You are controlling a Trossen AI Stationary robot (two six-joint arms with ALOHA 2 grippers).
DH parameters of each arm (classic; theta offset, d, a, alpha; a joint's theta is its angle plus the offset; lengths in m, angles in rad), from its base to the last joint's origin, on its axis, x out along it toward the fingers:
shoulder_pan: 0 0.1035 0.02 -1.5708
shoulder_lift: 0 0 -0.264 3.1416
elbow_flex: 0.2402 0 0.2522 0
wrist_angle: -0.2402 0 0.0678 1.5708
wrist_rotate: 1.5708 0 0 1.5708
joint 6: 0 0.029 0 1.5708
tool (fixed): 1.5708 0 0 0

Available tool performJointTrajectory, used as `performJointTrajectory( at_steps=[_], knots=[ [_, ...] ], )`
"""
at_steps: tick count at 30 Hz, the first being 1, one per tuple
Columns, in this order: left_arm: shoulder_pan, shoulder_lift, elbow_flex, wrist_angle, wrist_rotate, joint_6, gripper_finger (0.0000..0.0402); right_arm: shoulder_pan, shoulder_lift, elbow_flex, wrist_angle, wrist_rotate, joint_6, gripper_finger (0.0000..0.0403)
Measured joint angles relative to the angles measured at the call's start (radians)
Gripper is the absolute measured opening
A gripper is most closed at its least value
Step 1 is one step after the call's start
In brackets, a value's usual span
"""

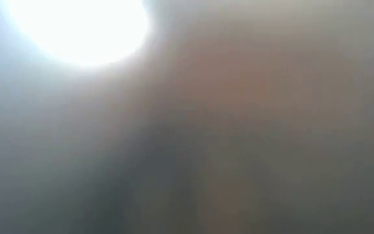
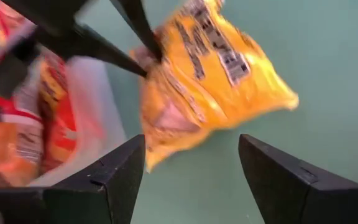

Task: Sort Maruchan noodles
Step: Put the top yellow noodle pack into the transparent orange bin

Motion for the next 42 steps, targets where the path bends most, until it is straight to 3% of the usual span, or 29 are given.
performJointTrajectory(
  at_steps=[7,10,16,23,28,42],
  knots=[
    [0.0,0.0,-0.001,-0.007,0.001,0.0,0.0075,0.078,-0.044,-0.016,0.078,-0.002,0.142,0.0246],
    [0.0,0.0,-0.001,-0.012,0.001,0.007,0.0075,0.163,-0.036,-0.088,0.174,0.083,0.334,0.0247],
    [0.0,0.0,-0.001,-0.015,0.001,0.054,0.0075,0.312,-0.033,-0.226,0.528,0.281,0.627,0.0247],
    [0.001,0.0,-0.002,-0.013,0.001,0.105,0.0075,0.392,0.0,-0.293,0.532,0.47,0.838,0.0246],
    [0.001,0.0,-0.002,-0.011,0.0,0.109,0.0075,0.395,0.085,-0.285,0.539,0.517,0.868,0.0246],
    [0.001,0.0,-0.002,-0.007,-0.002,0.107,0.0075,0.348,0.288,-0.226,0.574,0.594,0.745,0.0246]
  ],
)
